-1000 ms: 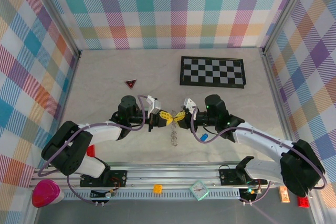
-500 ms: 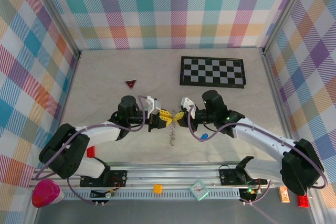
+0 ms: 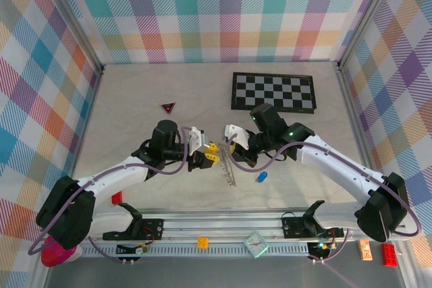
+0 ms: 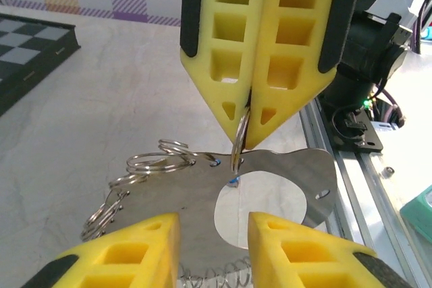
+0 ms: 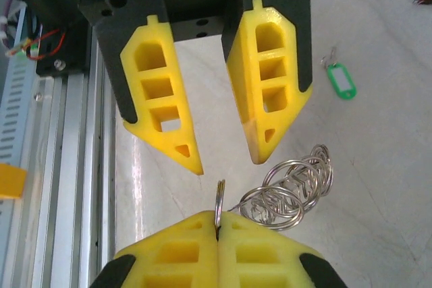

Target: Put the keys on the keyring

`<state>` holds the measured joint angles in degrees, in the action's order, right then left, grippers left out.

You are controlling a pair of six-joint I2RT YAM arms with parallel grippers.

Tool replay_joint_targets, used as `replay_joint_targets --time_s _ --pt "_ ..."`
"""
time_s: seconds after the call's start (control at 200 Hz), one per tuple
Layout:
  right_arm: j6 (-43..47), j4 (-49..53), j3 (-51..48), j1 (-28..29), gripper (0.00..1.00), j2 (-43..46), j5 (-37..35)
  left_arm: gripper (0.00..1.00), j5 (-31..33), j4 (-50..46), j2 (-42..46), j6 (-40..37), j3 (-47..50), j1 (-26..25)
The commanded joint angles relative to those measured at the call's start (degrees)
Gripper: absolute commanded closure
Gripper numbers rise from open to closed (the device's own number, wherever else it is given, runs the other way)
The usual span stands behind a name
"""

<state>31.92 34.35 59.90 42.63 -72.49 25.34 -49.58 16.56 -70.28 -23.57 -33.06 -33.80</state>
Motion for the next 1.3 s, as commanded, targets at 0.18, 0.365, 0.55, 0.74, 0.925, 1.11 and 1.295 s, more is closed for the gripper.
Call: replay_joint_targets --time_s 0.18,0.365,0.55,0.74,0.925,1.11,1.295 --pt "5.2 9.3 8.1 4.4 1.0 -4.6 -6.5 0.77 -2.8 -4.7 -0.1 -3.2 -3.3 -1.6" --pt "4.4 11.2 10.6 5.3 1.0 -6.3 -8.1 0.81 -3.2 -6.1 0.1 -3.9 -3.2 -1.8" --pt "4.5 12.1 11.6 6.4 1.0 -7.4 -8.5 0.89 -3.1 -5.7 0.5 -3.7 -3.2 -2.1" --pt "4.5 13.0 12.4 6.6 1.0 -8.1 -7.4 0.92 -3.4 -5.2 0.5 -3.2 -3.2 -2.1" --pt "4.3 15.7 14.1 6.7 1.0 -9.6 -8.6 0.86 -2.7 -5.7 1.3 -3.6 -3.0 -2.0" --pt "3.6 17.4 15.8 6.8 1.0 -11.2 -8.2 0.86 -3.8 -4.9 1.2 -2.9 -3.1 -2.1" --pt "3.4 16.7 16.0 6.9 1.0 -11.4 -7.7 0.84 -3.9 -4.3 1.6 -2.4 -2.7 -2.1"
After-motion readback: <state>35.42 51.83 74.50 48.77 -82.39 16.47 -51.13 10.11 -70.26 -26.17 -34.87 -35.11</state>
